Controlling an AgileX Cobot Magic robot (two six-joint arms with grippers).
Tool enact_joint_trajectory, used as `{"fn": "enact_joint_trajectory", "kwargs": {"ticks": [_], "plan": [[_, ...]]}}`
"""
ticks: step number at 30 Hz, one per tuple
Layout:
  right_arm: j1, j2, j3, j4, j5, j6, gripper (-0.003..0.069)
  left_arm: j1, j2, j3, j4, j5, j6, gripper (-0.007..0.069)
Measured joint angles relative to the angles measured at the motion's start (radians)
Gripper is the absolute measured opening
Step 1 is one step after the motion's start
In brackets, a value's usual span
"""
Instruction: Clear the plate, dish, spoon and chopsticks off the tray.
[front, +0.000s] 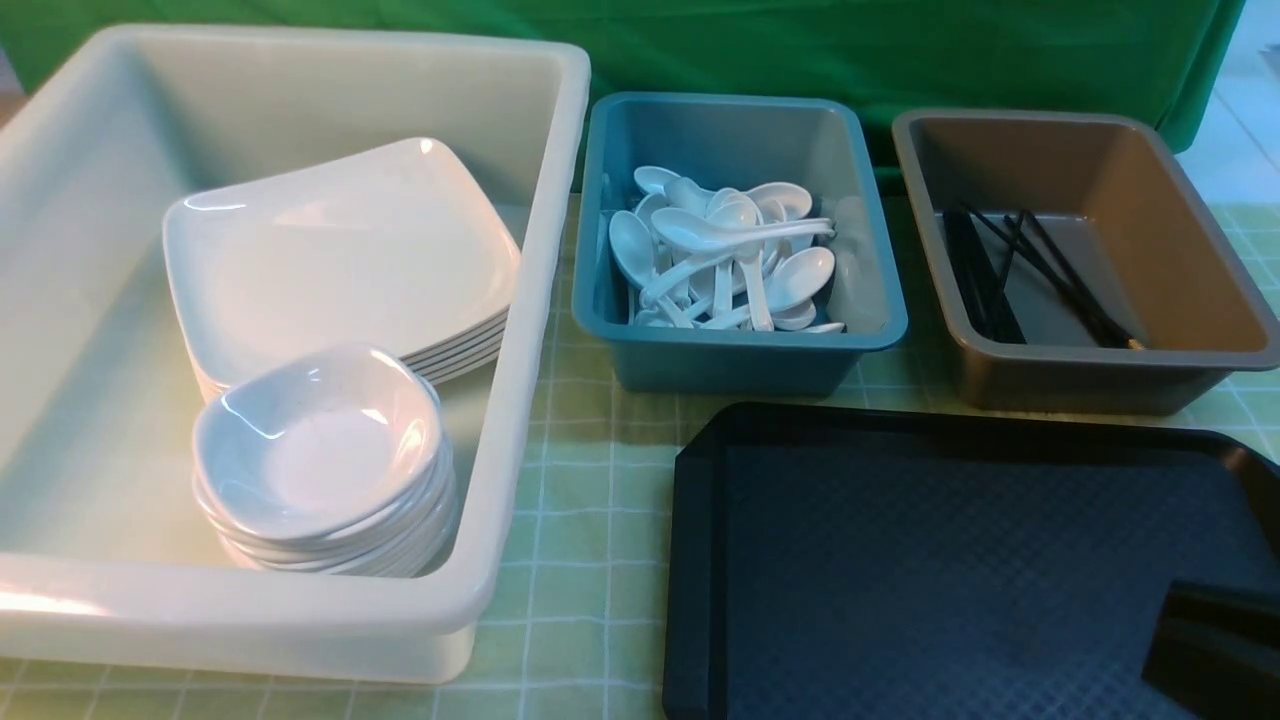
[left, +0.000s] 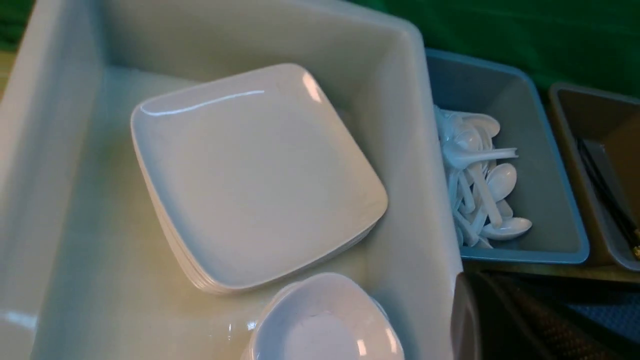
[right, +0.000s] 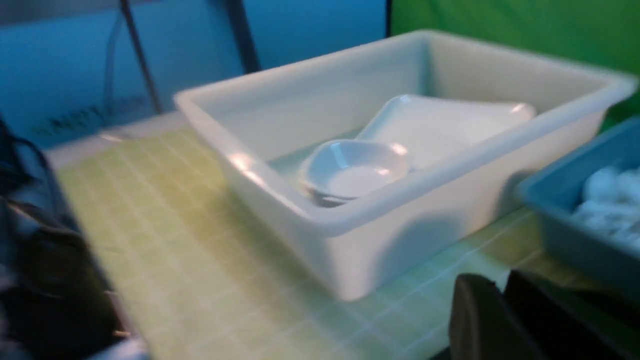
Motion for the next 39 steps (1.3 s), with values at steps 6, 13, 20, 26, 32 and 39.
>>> {"fn": "enact_joint_trajectory", "kwargs": {"ticks": [6,13,20,26,32,39], "plan": [[0.0,-0.015,0.034,0.148,-0.061,0.001,0.0089,0.0,-0.08,0.0,0.011,0.0,-0.003,-0.001],[-0.229,-0.106,0.218,0.168,-0.183,0.001,0.011,0.0,-0.11,0.086,0.023,0.001,-0.003,-0.001],[-0.607,-0.27,0.388,0.135,-0.179,0.001,0.0125,0.0,-0.11,0.208,0.029,0.002,0.014,-0.001],[-0.861,-0.38,0.496,0.082,-0.178,0.002,0.0134,0.0,-0.11,0.278,0.029,0.002,0.048,-0.001],[-1.014,-0.419,0.521,0.078,-0.081,0.002,0.0143,0.0,-0.11,0.306,0.03,0.002,0.096,-0.001],[-1.036,-0.419,0.521,0.078,-0.083,0.002,0.0159,0.0,-0.111,0.311,0.028,-0.009,0.115,-0.001]]}}
